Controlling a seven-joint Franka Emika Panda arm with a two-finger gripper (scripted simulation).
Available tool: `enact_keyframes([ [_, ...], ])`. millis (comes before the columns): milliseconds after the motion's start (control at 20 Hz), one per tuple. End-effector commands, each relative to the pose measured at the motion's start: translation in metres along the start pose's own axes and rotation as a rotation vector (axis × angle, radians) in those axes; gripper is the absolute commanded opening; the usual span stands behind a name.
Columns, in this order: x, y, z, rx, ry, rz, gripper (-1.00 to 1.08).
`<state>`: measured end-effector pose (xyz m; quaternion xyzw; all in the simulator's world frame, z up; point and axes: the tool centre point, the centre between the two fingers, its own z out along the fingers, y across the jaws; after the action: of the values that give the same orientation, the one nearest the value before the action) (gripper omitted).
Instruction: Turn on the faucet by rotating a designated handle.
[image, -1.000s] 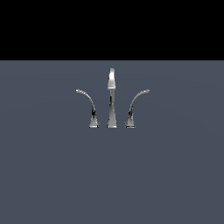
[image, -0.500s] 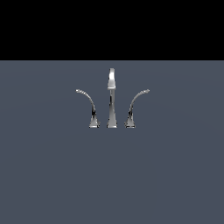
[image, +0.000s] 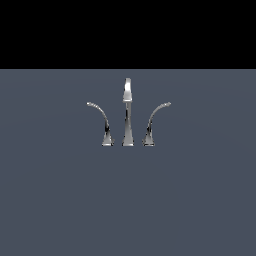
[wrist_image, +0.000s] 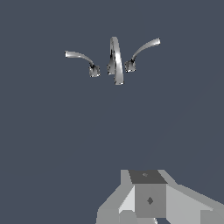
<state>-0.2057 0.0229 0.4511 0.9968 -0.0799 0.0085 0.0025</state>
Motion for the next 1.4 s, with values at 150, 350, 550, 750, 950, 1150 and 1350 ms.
enact_keyframes([
  [150,0.031,-0.012,0.028,0.001,-0.002,0.136,-1.00],
  [350,0.056,-0.018,0.050,0.001,-0.004,0.240,-1.00],
  [550,0.082,-0.021,0.072,0.001,-0.005,0.344,-1.00],
  [750,0.108,-0.022,0.093,0.001,-0.007,0.449,-1.00],
  [950,0.135,-0.020,0.115,0.001,-0.008,0.555,-1.00],
  [1150,0.161,-0.014,0.137,0.000,-0.009,0.663,-1.00],
  [1350,0.187,-0.006,0.160,-0.001,-0.010,0.774,-1.00],
])
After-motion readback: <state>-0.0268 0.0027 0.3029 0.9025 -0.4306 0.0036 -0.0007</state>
